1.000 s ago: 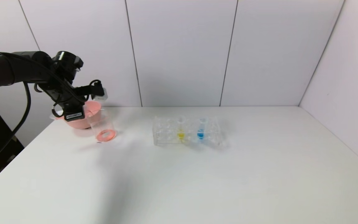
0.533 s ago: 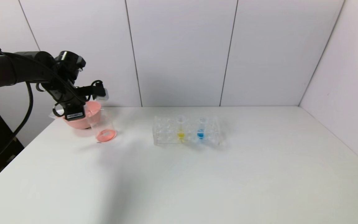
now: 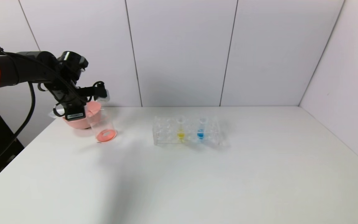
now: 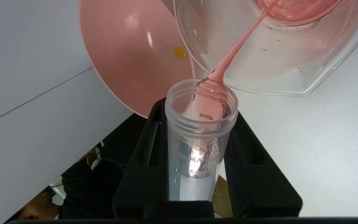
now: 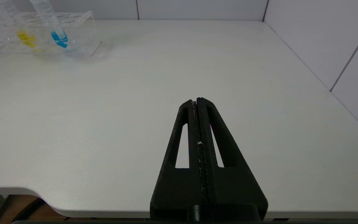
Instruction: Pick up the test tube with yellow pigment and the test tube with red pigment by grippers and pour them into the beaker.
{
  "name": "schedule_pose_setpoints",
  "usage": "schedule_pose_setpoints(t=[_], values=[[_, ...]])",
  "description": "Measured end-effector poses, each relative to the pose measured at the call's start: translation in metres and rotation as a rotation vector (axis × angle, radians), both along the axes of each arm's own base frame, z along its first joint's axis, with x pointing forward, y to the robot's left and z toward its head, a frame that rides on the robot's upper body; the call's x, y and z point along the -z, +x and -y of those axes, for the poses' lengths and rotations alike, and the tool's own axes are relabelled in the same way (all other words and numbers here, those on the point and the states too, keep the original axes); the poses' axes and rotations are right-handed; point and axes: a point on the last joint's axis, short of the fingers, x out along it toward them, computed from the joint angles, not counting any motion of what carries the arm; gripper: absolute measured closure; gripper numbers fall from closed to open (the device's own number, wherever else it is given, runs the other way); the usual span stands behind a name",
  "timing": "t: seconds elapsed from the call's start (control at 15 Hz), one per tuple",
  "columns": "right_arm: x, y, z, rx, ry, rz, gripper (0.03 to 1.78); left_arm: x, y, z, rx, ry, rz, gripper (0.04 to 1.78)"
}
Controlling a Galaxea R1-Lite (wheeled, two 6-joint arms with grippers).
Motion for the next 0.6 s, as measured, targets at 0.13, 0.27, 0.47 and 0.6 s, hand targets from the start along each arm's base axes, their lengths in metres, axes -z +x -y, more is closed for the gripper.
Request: schedule_pose_setpoints(t=[0.13,0.27,0.47,0.6], values=[[0.0,0.0,0.0,0.0,0.0,0.0,1.7,-0.0002,0.0001,0.0011,0.007,0.043,-0.005,1.29],[0.0,0.0,0.0,0.0,0.0,0.0,1.7,-0.0003,0.0001,0.0034,0.011,0.051,-0.005,1.29],[0.0,0.0,0.0,0.0,0.0,0.0,1.7,-0.0001,-0.0002,0.0035,0.005,0.062,-0.009,1.29],[0.0,0.0,0.0,0.0,0.0,0.0,1.7,-0.0002,-0.0002,0.0038,0.002,0.068,-0.008,1.29]])
